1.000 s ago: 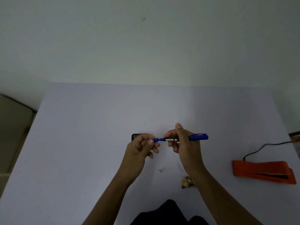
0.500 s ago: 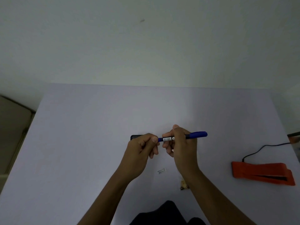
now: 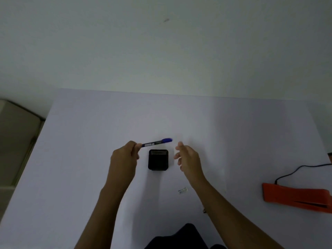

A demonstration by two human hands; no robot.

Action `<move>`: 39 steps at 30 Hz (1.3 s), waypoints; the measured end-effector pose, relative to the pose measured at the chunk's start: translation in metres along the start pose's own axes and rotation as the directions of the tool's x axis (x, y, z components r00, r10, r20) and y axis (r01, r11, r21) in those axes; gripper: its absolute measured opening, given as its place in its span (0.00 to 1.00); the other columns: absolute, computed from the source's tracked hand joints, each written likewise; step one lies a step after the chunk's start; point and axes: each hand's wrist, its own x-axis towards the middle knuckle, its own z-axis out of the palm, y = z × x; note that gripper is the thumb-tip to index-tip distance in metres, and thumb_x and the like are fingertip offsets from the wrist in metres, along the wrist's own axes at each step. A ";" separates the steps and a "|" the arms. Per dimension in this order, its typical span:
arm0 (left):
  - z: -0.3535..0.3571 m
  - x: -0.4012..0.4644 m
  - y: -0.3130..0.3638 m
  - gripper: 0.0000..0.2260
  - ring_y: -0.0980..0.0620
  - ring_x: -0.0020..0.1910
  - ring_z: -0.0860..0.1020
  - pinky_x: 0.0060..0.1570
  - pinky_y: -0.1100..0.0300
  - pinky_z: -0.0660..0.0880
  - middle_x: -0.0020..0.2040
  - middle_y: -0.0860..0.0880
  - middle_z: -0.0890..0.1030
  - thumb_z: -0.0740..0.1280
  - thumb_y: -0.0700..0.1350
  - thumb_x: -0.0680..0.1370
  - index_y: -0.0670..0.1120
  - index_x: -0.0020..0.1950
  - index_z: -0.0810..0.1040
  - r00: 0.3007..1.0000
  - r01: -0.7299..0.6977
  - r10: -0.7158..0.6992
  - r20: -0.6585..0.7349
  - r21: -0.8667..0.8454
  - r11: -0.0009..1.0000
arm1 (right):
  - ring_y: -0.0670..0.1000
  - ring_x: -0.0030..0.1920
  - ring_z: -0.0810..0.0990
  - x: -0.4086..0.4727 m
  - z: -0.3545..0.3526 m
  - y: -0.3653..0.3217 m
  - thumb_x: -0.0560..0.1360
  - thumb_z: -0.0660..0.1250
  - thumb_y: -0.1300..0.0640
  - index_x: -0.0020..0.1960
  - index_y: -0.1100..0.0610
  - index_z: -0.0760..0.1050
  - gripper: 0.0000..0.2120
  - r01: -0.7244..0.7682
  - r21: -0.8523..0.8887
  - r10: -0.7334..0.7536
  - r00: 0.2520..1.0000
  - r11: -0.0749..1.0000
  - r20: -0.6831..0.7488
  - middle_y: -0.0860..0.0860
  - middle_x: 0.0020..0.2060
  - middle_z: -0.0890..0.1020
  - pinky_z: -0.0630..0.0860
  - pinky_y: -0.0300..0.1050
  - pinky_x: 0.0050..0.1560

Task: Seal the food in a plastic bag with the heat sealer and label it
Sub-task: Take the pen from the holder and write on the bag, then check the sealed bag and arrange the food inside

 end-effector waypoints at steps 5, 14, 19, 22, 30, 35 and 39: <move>0.019 -0.005 -0.036 0.14 0.46 0.29 0.78 0.31 0.49 0.78 0.32 0.47 0.80 0.65 0.50 0.81 0.42 0.40 0.77 0.986 0.016 -0.049 0.157 0.204 0.979 | 0.50 0.41 0.78 0.009 0.012 0.053 0.80 0.64 0.49 0.49 0.56 0.78 0.11 -0.005 -0.238 0.001 1.000 0.971 -0.017 0.49 0.40 0.80 0.72 0.37 0.38; 0.072 0.012 -0.054 0.14 0.51 0.35 0.78 0.34 0.60 0.72 0.39 0.49 0.82 0.66 0.55 0.79 0.45 0.45 0.81 0.971 0.002 -0.068 0.228 0.276 0.961 | 0.47 0.39 0.80 0.020 0.030 0.079 0.78 0.68 0.52 0.52 0.57 0.79 0.08 0.009 -0.299 -0.004 1.000 0.954 0.018 0.51 0.41 0.82 0.73 0.36 0.38; 0.102 0.008 -0.065 0.15 0.53 0.42 0.79 0.38 0.64 0.75 0.47 0.50 0.81 0.64 0.57 0.80 0.46 0.56 0.77 0.972 0.207 -0.208 0.105 0.021 0.978 | 0.52 0.41 0.84 0.024 0.034 0.089 0.79 0.67 0.54 0.50 0.57 0.80 0.07 0.039 -0.222 -0.033 0.999 0.974 0.027 0.53 0.40 0.84 0.83 0.51 0.44; 0.116 -0.003 -0.054 0.17 0.53 0.52 0.80 0.45 0.68 0.74 0.54 0.49 0.81 0.63 0.54 0.81 0.45 0.65 0.73 0.928 0.372 -0.352 0.123 -0.281 0.884 | 0.51 0.40 0.84 0.028 0.040 0.088 0.80 0.67 0.56 0.50 0.56 0.80 0.05 0.073 -0.202 -0.077 0.997 0.977 -0.009 0.52 0.40 0.85 0.84 0.49 0.44; 0.140 0.042 -0.033 0.10 0.60 0.49 0.78 0.43 0.74 0.72 0.51 0.52 0.80 0.57 0.52 0.84 0.49 0.60 0.73 0.973 0.225 -0.180 0.146 -0.408 0.885 | 0.52 0.42 0.84 0.072 0.052 0.052 0.80 0.66 0.57 0.50 0.57 0.80 0.05 0.128 -0.161 -0.145 0.985 0.979 -0.095 0.53 0.41 0.84 0.83 0.48 0.45; 0.152 0.106 -0.029 0.10 0.52 0.48 0.79 0.43 0.69 0.73 0.52 0.48 0.80 0.57 0.49 0.84 0.44 0.59 0.72 0.984 0.166 -0.125 0.130 -0.380 0.910 | 0.57 0.44 0.84 0.127 0.060 0.018 0.81 0.64 0.59 0.52 0.61 0.80 0.08 0.139 -0.210 -0.168 0.978 0.968 -0.127 0.58 0.45 0.85 0.83 0.54 0.47; 0.158 0.136 -0.023 0.10 0.50 0.51 0.77 0.47 0.61 0.75 0.55 0.46 0.78 0.58 0.45 0.84 0.42 0.62 0.71 0.986 0.150 -0.117 0.115 -0.353 0.923 | 0.58 0.45 0.84 0.156 0.061 0.001 0.80 0.62 0.61 0.52 0.63 0.81 0.10 0.144 -0.259 -0.180 0.976 0.955 -0.119 0.59 0.46 0.85 0.83 0.53 0.48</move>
